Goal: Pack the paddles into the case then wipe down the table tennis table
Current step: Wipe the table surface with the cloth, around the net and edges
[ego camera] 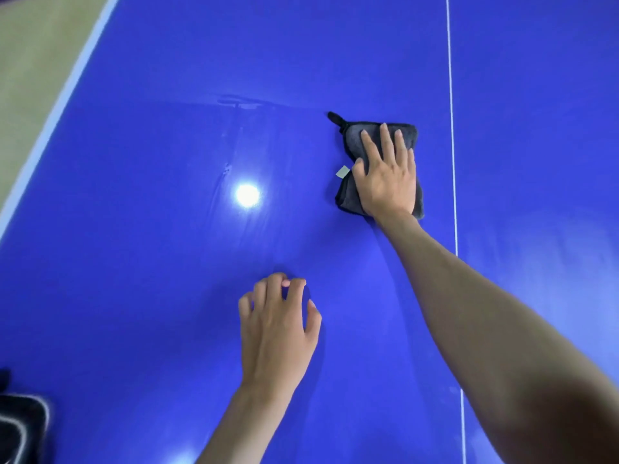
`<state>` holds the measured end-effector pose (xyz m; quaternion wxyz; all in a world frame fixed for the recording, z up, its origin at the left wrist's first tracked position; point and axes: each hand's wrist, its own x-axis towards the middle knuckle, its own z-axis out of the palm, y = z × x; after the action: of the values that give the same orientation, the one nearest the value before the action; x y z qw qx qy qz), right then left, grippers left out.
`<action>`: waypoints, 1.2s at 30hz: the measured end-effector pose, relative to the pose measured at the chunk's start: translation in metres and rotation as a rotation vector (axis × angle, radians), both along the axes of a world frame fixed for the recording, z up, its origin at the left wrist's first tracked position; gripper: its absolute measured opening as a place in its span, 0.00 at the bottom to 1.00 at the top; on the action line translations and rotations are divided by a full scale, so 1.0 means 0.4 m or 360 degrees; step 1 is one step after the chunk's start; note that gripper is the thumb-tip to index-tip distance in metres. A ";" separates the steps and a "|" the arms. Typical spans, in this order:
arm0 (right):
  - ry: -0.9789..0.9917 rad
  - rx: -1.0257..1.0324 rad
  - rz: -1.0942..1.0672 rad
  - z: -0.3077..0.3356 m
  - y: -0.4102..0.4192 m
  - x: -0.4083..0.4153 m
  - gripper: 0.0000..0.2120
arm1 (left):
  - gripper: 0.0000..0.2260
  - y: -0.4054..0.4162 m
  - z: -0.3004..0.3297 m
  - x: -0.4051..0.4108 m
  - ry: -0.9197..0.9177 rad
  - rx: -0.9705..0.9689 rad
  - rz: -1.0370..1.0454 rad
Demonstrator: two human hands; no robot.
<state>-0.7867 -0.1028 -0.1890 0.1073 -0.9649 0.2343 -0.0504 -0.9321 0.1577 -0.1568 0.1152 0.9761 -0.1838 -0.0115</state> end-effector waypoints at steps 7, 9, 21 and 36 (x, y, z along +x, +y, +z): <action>-0.0149 -0.0062 -0.0043 -0.012 0.169 -0.310 0.28 | 0.16 0.033 0.012 -0.075 0.0035 -0.0125 -0.0165; -0.0151 -0.0080 -0.0067 -0.011 0.223 -0.420 0.28 | 0.16 0.049 0.022 -0.119 0.0011 -0.0146 -0.0192; -0.0033 0.0011 -0.0057 -0.007 0.520 -1.033 0.28 | 0.21 0.187 0.089 -0.507 0.0038 -0.0240 -0.0387; -0.0041 0.0059 -0.0069 0.002 0.645 -1.550 0.29 | 0.18 0.243 0.112 -0.808 0.0097 -0.0178 -0.0404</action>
<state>-1.4068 0.1554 -0.1881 0.1272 -0.9567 0.2548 -0.0608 -1.2553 0.2551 -0.1120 0.1726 0.9362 -0.3026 -0.0455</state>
